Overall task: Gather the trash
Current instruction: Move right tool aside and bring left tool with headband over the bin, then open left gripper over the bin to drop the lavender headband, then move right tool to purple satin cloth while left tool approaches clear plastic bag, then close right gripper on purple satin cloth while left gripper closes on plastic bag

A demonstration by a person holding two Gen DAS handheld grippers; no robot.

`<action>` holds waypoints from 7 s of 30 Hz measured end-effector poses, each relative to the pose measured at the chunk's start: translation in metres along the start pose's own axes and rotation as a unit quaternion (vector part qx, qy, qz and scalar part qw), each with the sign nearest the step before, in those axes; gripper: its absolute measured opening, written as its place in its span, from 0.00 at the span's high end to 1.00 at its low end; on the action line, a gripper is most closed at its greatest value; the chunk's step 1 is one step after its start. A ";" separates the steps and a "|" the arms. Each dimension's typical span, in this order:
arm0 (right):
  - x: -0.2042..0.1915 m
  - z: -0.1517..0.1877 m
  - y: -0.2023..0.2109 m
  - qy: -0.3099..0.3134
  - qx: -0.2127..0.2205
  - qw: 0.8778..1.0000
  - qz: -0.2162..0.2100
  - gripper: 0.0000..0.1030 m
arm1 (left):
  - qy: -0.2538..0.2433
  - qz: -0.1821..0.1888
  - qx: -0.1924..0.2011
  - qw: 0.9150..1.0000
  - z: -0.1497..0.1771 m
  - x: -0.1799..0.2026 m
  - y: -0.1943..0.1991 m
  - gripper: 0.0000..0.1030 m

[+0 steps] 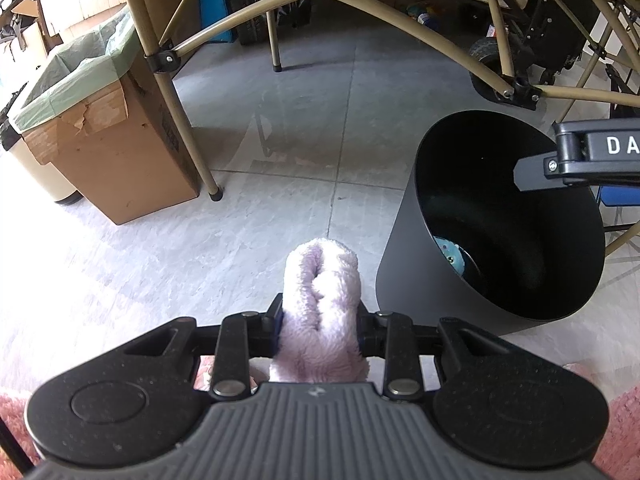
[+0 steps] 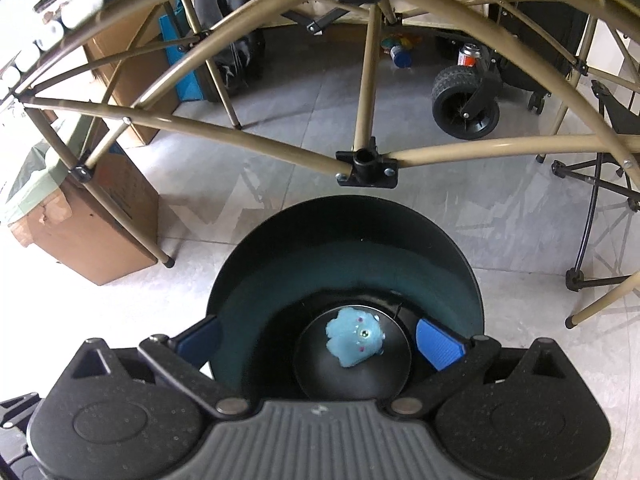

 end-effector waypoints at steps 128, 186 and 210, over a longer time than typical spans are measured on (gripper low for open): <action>0.113 0.032 0.190 -0.070 0.360 0.930 -0.003 0.00 | -0.014 0.045 0.294 0.955 -0.073 0.111 0.169 0.00; 0.073 -0.177 0.125 -0.045 0.299 0.950 0.077 0.00 | 0.059 0.086 0.305 0.947 -0.243 0.073 0.140 0.58; 0.082 -0.185 0.113 -0.071 0.267 0.960 0.040 0.62 | 0.064 0.068 0.320 0.943 -0.237 0.057 0.146 0.58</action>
Point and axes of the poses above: each gripper's, at about its wrist camera, not at the fingertips, and y roughly against the way its jaws point, x to its right, z to its underside, the point moved 2 cm from there along -y, roughly the way its jaws point, and after that the axes turned 9 degrees about -x, right-handed, at the moved point
